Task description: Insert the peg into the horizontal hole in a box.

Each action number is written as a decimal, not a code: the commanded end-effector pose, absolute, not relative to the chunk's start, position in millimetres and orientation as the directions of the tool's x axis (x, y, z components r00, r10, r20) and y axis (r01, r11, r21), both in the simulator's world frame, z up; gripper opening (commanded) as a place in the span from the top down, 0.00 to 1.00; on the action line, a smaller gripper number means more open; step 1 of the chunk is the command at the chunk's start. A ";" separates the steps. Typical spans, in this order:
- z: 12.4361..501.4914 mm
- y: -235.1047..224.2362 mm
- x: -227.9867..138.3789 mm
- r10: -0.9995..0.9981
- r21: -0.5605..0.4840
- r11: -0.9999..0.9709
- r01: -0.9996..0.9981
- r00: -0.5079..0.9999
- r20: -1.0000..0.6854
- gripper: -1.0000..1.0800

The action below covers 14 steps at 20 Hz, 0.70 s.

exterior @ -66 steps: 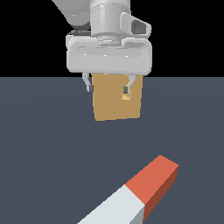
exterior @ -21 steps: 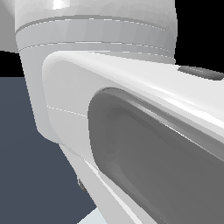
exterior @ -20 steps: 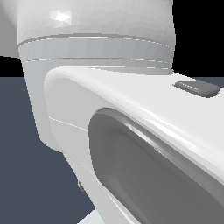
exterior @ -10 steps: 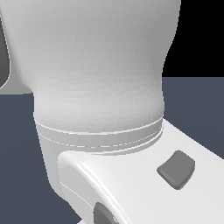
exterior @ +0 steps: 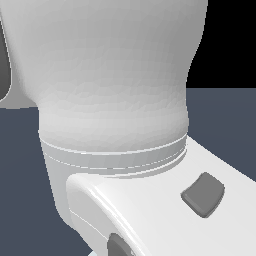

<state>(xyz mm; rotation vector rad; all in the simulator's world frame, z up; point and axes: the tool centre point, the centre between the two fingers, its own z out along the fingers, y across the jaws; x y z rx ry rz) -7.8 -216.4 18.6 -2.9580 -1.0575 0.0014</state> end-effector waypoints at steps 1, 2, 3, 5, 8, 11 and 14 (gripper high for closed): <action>18.9 -216.3 -7.5 0.635 0.000 -0.773 0.635 0.773 0.000 1.00; 19.2 -215.8 -6.8 0.637 0.000 -0.771 0.637 0.771 0.000 1.00; 19.8 -215.0 -5.6 0.642 0.000 -0.767 0.642 0.767 0.000 1.00; 21.4 -212.3 -1.8 0.655 0.000 -0.756 0.655 0.756 -0.001 1.00; 25.5 -205.4 7.5 0.687 0.000 -0.726 0.687 0.726 -0.001 1.00; 31.5 -194.3 20.7 0.734 0.001 -0.679 0.734 0.679 -0.001 1.00; 39.7 -177.7 37.5 0.791 0.001 -0.611 0.791 0.611 -0.002 1.00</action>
